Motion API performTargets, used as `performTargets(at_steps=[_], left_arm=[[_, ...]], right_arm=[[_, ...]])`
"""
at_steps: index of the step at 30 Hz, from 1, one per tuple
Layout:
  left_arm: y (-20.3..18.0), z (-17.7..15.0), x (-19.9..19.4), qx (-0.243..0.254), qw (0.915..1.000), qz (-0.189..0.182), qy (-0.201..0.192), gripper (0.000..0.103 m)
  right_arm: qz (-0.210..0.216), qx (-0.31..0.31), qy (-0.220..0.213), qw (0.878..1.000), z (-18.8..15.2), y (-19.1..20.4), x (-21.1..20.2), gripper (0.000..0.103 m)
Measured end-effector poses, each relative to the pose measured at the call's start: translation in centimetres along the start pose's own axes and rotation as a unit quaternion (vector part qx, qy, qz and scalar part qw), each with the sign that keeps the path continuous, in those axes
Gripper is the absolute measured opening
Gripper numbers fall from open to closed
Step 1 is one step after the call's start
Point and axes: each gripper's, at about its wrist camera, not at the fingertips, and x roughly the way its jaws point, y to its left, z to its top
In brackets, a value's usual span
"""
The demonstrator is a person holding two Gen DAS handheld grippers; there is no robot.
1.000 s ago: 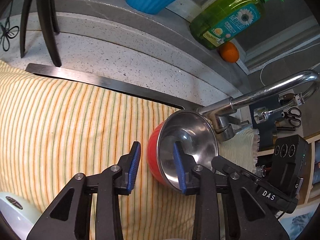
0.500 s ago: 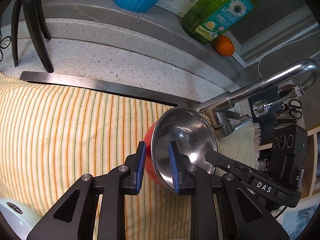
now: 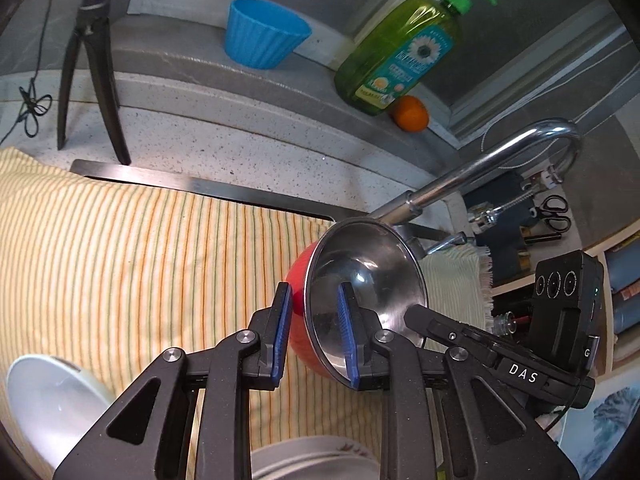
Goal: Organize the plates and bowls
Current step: 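Lift the red steel bowl and carry it toward the large steel bowl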
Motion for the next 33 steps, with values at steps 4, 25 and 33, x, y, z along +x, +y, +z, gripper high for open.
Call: performTargets(at_steps=[4, 25, 33], left_arm=[[0.1, -1.0, -2.3, 0.004, 0.9999, -0.005, -0.015, 0.021], [4.7, -9.7, -14.1, -0.02, 0.9974, 0.002, -0.069, 0.021], [8.3, -12.7, -17.2, -0.053, 0.9947, 0.025, -0.085, 0.021]], right_arm=[[0.013, -0.011, -0.007, 1.0, -1.1, 1.9, -1.6, 0.017], [0.058, -0.075, 0.018, 0.995, -10.3, 12.8, -4.2, 0.017], [0.073, -0.112, 0.068, 0.989, -14.0, 16.9, -1.1, 0.017]])
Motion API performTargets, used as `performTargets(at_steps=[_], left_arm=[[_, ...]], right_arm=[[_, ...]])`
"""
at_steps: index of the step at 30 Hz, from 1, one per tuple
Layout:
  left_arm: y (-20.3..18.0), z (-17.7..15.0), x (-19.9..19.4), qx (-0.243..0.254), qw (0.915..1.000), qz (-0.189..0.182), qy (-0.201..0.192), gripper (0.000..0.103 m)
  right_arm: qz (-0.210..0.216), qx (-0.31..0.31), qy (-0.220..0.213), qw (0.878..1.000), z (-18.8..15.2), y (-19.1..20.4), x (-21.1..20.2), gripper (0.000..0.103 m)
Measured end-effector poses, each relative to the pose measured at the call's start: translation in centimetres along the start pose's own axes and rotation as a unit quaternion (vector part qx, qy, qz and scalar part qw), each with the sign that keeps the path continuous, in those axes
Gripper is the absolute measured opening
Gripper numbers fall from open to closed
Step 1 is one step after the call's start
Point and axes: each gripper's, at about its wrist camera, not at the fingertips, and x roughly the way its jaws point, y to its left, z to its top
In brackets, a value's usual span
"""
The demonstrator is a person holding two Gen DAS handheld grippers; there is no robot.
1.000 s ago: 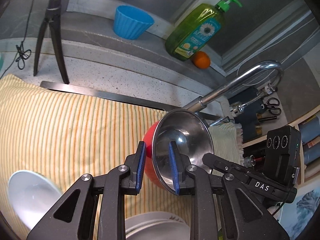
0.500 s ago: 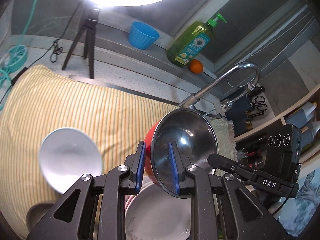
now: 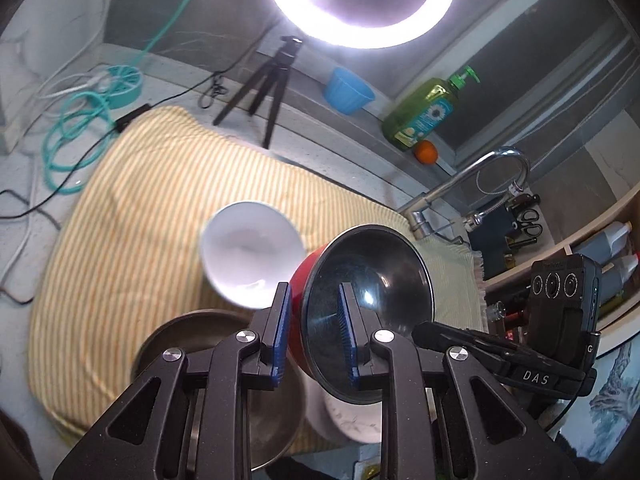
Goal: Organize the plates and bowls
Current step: 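Lift the red steel bowl and carry it toward the large steel bowl, then lower the red bowl into the large steel bowl with both grippers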
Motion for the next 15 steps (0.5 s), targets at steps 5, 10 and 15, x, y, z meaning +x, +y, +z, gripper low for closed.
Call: performTargets(at_steps=[5, 10, 15], left_arm=[[2.5, -1.5, -1.2, -0.019, 0.9997, 0.016, 0.002, 0.021], [4.4, -3.0, -1.6, -0.034, 0.9988, 0.032, 0.013, 0.021], [6.0, -4.3, -1.4, -0.042, 0.9979, 0.042, 0.027, 0.021]], right_arm=[[0.006, -0.017, 0.031, 0.999, -1.5, 1.7, 2.7, 0.017], [-0.004, -0.038, 0.059, 0.998, -2.6, 3.2, 5.2, 0.017], [-0.003, -0.044, 0.072, 0.996, -3.2, 3.4, 7.4, 0.017]])
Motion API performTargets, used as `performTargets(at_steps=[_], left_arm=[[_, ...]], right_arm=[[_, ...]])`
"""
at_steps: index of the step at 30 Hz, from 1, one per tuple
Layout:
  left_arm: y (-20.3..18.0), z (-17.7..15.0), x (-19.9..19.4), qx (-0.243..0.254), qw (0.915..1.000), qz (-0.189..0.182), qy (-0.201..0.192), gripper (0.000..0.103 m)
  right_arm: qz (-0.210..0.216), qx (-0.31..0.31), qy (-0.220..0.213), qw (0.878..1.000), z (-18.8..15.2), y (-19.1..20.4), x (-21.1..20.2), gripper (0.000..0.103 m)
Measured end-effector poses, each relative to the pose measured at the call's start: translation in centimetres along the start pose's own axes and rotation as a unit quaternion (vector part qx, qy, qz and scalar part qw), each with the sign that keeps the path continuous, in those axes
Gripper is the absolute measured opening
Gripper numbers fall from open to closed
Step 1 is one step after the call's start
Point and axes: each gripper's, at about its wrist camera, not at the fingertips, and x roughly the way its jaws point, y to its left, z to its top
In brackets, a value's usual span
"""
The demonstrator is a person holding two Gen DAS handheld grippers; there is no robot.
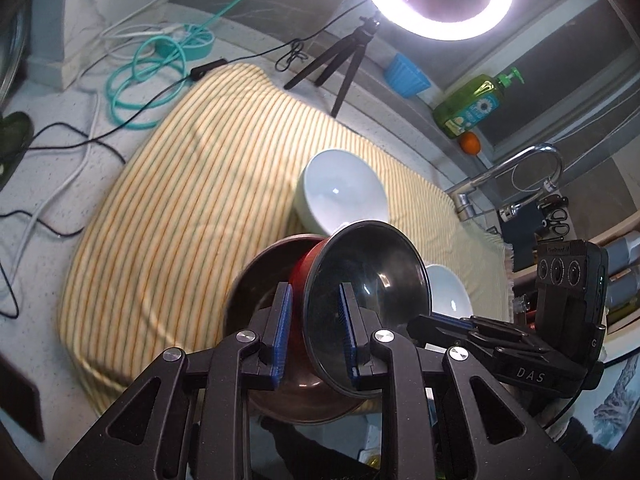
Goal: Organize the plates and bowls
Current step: 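Lower the red bowl into the large steel bowl with both grippers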
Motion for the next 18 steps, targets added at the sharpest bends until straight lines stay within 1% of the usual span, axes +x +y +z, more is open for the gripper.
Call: performTargets(at_steps=[6, 18], left_arm=[[0.7, -1.0, 0.8, 0.007, 0.9997, 0.012, 0.018, 0.021], [1.2, -1.4, 1.7, 0.025, 0.9984, 0.04, 0.031, 0.021]], right_arm=[[-0.019, -0.007, 0.018, 1.0, -0.4, 0.0, 1.7, 0.017], [-0.061, -0.041, 0.036, 0.997, -0.3, 1.4, 3.8, 0.017]])
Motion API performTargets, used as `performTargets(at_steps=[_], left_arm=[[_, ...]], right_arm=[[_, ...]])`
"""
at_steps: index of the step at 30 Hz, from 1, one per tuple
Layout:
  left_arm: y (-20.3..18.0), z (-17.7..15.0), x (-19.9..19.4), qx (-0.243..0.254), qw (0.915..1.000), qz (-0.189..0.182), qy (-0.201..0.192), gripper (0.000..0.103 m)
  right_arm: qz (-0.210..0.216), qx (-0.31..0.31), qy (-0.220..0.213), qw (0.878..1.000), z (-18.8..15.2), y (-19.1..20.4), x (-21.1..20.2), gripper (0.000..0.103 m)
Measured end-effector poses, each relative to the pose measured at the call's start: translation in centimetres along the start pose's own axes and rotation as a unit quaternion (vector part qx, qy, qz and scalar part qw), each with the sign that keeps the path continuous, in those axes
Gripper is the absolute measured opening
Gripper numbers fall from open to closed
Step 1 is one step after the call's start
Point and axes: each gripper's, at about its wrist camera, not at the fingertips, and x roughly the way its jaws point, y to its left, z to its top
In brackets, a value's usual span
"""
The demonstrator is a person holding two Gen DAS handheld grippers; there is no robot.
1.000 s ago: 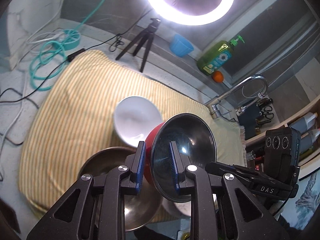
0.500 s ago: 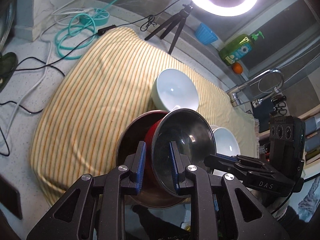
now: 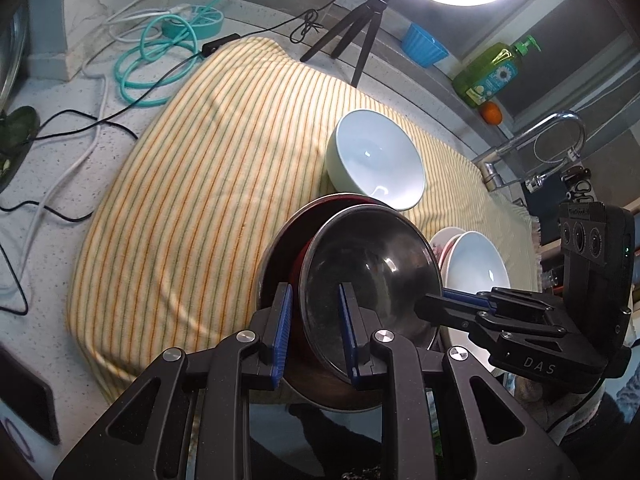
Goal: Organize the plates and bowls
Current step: 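Lower the red bowl into the large steel bowl with both grippers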
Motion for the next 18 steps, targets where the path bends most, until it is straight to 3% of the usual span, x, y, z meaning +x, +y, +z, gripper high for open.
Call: performTargets(at_steps=[10, 16, 18], left_arm=[[0.05, -0.14, 0.47, 0.004, 0.9999, 0.013, 0.007, 0.021], [-0.13, -0.05, 0.63, 0.011, 0.9997, 0.02, 0.008, 0.021], [-0.22, 0.0, 0.64, 0.014, 0.9997, 0.021, 0.007, 0.021]], right_arm=[[-0.012, -0.014, 0.012, 1.0, 0.16, 0.31, 0.73, 0.019], [-0.017, -0.021, 0.007, 1.0, 0.34, 0.67, 0.83, 0.024], [-0.013, -0.021, 0.009, 1.0, 0.39, 0.67, 0.91, 0.03]])
